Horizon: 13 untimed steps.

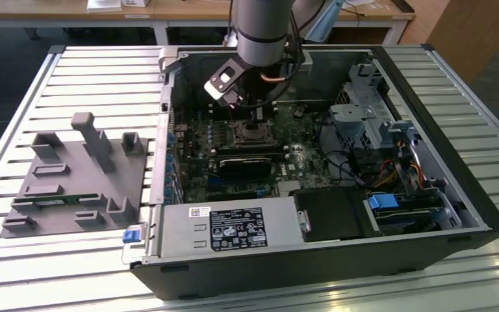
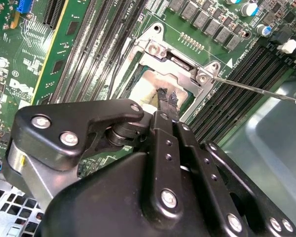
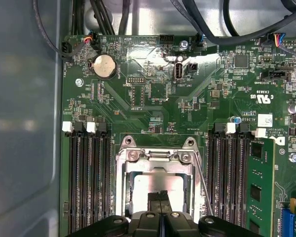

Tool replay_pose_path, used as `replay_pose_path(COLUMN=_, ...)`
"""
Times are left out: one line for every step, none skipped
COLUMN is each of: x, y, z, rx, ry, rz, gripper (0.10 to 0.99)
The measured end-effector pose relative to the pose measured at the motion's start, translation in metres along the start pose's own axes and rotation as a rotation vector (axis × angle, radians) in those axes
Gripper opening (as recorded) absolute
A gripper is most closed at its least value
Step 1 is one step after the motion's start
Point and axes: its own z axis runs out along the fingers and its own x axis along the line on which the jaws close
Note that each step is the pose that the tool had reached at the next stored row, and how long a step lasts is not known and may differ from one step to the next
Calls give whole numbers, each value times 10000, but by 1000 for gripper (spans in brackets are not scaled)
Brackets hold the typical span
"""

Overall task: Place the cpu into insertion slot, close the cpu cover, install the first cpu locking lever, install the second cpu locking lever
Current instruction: 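Install the first cpu locking lever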

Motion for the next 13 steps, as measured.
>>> replay_pose_path(x=0, y=0, z=-4, rx=0, ry=0, rz=0, gripper=106)
replay_pose_path(x=0, y=0, z=-7, rx=0, ry=-1, rz=1, gripper=106)
replay_pose_path(x=0, y=0, z=-10, rx=0, ry=-1, rz=0, gripper=106)
replay_pose_path(x=0, y=0, z=-14, rx=0, ry=-1, rz=0, gripper=106)
replay_pose_path(x=1, y=0, z=-19, rx=0, ry=-1, rz=1, gripper=106)
replay_pose_path(x=1, y=0, z=-24, rx=1, ry=-1, rz=1, gripper=106)
replay_pose_path(x=1, y=0, z=-29, rx=1, ry=-1, rz=0, gripper=106)
replay_pose_path(x=1, y=0, z=-33, rx=1, ry=-1, rz=0, gripper=106)
replay_pose_path(x=2, y=0, z=-34, rx=-1, ry=1, rz=1, gripper=106)
replay_pose_path(x=1, y=0, z=-39, rx=1, ry=-1, rz=1, gripper=106)
replay_pose_path(x=1, y=0, z=-45, rx=1, ry=-2, rz=1, gripper=106)
replay_pose_path(x=2, y=0, z=-51, rx=0, ry=-1, rz=1, gripper=106)
replay_pose_path(x=2, y=0, z=-58, rx=0, ry=-1, rz=1, gripper=106)
